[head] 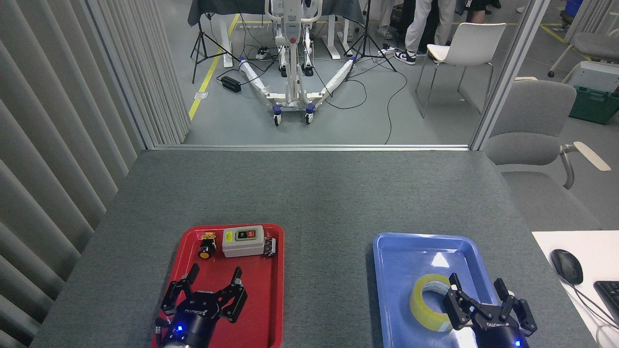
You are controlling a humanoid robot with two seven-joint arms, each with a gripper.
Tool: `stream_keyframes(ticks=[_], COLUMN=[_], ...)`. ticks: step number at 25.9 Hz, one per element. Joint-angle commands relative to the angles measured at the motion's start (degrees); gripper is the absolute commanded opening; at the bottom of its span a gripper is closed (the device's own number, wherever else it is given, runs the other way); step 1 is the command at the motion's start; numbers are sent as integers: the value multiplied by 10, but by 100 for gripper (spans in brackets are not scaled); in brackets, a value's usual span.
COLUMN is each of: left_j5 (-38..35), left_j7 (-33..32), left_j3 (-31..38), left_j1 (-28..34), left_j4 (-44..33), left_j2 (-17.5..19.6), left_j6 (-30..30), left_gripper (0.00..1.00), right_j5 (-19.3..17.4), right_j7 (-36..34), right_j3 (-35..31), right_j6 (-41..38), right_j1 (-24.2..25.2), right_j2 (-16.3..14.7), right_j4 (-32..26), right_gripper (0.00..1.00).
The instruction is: Place and move tape with both arms
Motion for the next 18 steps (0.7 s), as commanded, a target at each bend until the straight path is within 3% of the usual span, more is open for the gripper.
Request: stream_keyframes(ticks=[1,18], left_j5=[0,42], left_j7=[0,-1], left_j3=[0,7], left_j1=[0,-15], left_j4=[0,5], left_j2=[1,12], left_j6=[-1,-1], left_gripper=[100,100], right_j5=[12,21], right_j7=[-1,5], right_j3=[-8,-8], right_j6=[1,-2], right_j1=[18,22], right_j2=[12,11], right_j4=[-21,-25], right_gripper=[100,100])
